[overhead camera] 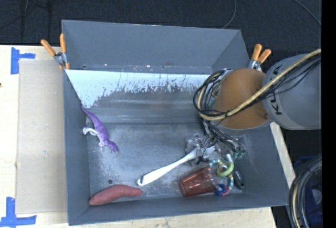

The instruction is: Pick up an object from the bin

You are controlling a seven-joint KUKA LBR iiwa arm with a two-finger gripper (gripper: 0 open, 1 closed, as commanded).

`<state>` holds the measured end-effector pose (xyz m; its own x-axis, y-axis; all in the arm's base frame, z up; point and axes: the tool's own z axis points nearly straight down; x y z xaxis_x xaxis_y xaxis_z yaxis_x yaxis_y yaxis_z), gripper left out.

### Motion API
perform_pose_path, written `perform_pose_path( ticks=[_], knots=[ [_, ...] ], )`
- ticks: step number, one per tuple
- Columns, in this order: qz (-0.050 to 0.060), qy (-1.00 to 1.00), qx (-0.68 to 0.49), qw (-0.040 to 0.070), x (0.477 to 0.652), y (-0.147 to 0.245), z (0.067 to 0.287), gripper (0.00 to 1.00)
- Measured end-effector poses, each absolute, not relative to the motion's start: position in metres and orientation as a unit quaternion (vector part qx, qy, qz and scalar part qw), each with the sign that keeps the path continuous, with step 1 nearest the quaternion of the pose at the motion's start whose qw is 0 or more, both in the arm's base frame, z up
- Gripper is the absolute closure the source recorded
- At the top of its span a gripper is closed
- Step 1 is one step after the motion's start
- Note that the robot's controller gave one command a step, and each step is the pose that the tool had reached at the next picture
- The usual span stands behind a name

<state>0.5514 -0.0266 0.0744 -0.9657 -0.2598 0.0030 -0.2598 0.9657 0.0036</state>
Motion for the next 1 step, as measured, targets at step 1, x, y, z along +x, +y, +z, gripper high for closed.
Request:
perform_pose_path(
  ticks=[1],
  knots=[
    [-0.002, -0.991, 0.131, 0.002, 0.5514, -0.0266, 0.0744, 1.00]
  ],
)
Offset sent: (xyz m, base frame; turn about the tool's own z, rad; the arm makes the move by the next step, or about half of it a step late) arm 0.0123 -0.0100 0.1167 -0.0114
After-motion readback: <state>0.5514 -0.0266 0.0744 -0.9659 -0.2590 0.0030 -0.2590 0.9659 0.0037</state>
